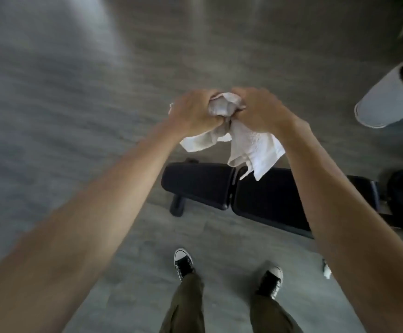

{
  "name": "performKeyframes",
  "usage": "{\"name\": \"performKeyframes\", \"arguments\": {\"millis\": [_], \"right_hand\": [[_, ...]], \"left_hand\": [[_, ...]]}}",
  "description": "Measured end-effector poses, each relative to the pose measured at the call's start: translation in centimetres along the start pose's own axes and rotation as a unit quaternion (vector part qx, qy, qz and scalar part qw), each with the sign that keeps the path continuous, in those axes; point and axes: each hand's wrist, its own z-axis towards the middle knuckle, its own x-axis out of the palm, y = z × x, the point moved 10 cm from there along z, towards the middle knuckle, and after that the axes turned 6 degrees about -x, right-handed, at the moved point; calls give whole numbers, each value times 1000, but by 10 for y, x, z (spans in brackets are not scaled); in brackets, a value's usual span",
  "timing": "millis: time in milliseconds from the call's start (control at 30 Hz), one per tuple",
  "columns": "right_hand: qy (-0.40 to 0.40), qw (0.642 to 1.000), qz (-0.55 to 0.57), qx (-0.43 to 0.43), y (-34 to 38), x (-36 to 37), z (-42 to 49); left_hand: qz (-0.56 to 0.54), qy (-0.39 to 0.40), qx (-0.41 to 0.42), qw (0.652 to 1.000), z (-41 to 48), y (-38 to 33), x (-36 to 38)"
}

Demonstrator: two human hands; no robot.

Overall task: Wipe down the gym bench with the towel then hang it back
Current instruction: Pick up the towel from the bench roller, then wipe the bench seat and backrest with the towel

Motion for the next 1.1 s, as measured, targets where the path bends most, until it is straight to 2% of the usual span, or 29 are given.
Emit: {"name": "performKeyframes", "arguments": {"millis": [100,200,333,433,500,567,633,700,767,833,900,1000,1100], "right_hand": [[21,1000,-2,-5,-1,71,45],[69,997,-25,-29,-14,172,81],[146,982,-105,-53,-63,352,99],[208,969,-124,-39,-118,494,83],[213,962,-168,-42,-147,558,67],[181,957,-219,-59,-157,584,63],[147,960,-220,-89,-157,586,74],[156,955,-225,-111,-156,580,101],[181,954,-217,-99,-164,573,143],[201,964,-162,-61,-171,570,182],[196,972,-126,-35,-165,572,195],[127,967,-205,-87,-133,588,152],[87,964,-197,-156,-109,609,82]], "left_hand": [[0,18,-61,998,19,80,33],[-22,55,-116,991,28,172,103],[-28,83,-143,986,22,300,235],[50,136,-157,977,10,382,357],[84,183,-153,967,2,411,423],[80,185,-131,971,0,421,456],[71,165,-107,978,8,428,462],[64,153,-103,981,29,440,451],[55,152,-113,980,61,453,433],[43,163,-137,976,86,466,421],[35,160,-152,975,92,478,419],[49,130,-141,980,45,484,431],[43,124,-140,981,-28,479,451]]}}
